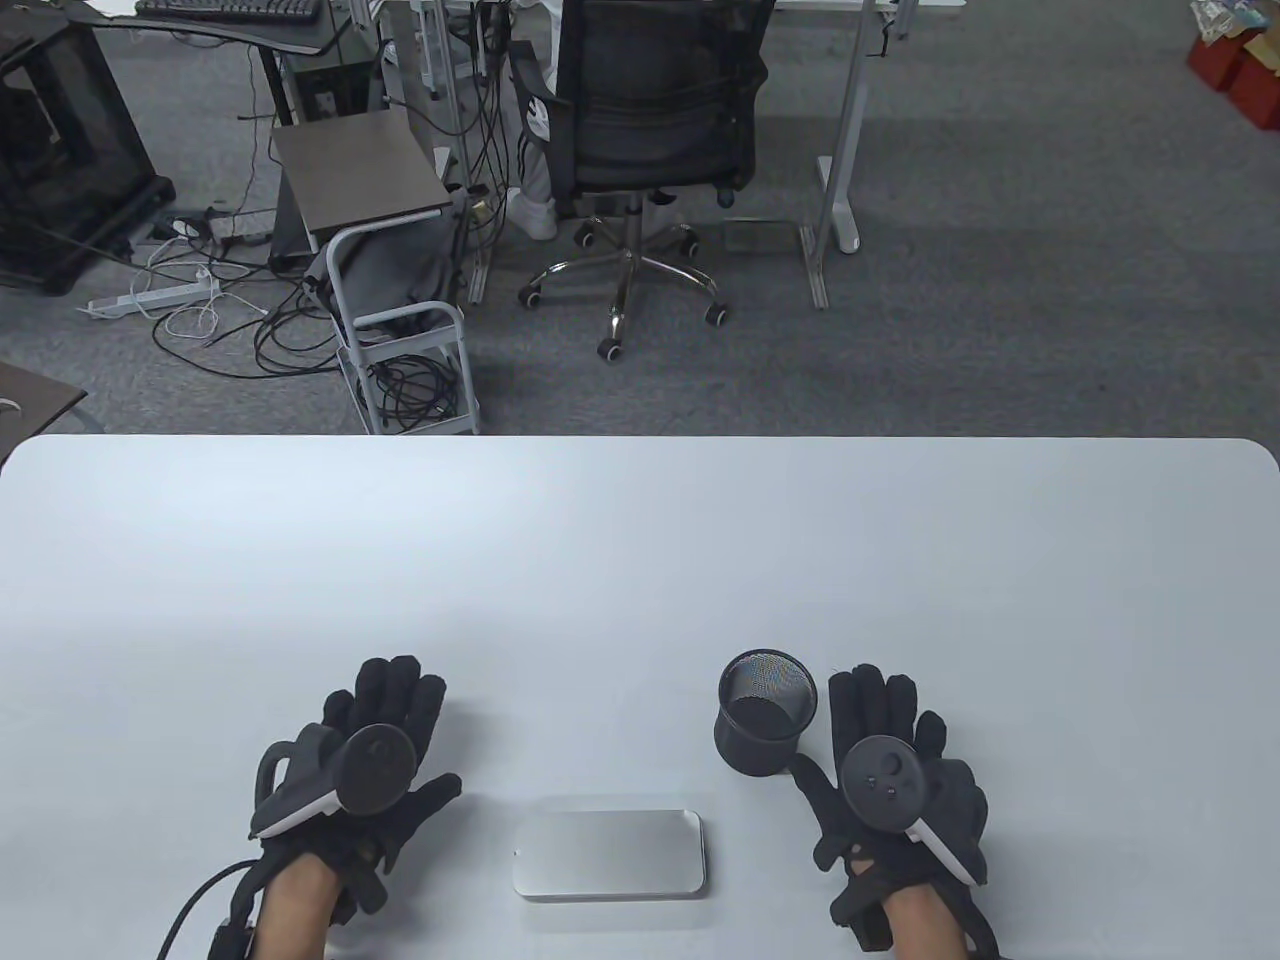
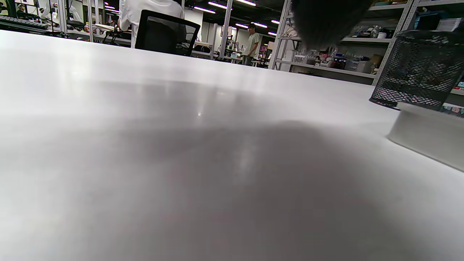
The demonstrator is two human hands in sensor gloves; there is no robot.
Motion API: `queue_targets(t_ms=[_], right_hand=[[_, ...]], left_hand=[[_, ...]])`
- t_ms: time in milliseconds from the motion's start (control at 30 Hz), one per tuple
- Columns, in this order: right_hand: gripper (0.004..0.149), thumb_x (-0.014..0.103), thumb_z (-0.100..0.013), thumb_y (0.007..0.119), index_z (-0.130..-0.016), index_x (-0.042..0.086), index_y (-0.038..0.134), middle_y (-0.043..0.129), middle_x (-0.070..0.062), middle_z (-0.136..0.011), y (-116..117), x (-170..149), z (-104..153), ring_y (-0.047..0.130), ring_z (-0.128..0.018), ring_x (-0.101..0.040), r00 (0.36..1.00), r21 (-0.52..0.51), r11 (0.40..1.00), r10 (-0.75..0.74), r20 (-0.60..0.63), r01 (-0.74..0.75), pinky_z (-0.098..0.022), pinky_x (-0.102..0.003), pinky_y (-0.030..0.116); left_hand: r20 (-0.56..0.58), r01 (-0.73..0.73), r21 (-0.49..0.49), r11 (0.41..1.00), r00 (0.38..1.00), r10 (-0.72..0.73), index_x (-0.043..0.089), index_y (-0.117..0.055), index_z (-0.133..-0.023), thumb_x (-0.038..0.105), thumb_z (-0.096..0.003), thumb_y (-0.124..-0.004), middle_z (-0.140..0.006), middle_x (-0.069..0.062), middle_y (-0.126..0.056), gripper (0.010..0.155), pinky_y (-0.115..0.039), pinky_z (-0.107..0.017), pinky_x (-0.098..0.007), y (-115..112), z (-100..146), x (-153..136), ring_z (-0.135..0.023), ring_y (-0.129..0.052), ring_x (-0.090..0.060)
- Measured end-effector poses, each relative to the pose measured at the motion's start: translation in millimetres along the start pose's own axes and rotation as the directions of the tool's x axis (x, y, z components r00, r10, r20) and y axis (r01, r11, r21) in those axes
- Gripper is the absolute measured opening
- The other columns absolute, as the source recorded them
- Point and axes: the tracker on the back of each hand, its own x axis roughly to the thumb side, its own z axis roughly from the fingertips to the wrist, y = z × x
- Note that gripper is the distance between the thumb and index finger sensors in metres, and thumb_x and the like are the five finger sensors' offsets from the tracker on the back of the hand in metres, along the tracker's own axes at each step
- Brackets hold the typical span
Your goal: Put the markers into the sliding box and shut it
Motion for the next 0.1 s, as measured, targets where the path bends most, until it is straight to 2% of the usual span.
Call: queue_targets(t_ms=[100], right_hand=[[0.08, 0.053, -0.052, 0.061, -0.11, 0.021, 0.016, 0.008, -0.015, -0.119, 1.7, 1.1, -0.3, 0.002, -0.1, -0.044, 1.0, 0.001, 1.0, -0.019, 0.02, 0.019, -0.062, -0.064, 0.01]], left_hand=[[0.011, -0.012, 0.005, 1.0, 1.0, 0.012, 0.024, -0.007, -0.108, 0.061, -0.0502, -0.069, -0.113, -0.004, 0.005, 0.092, -0.012, -0.071, -0.062, -0.9, 0.0, 0.8, -0.101, 0.008, -0.032]])
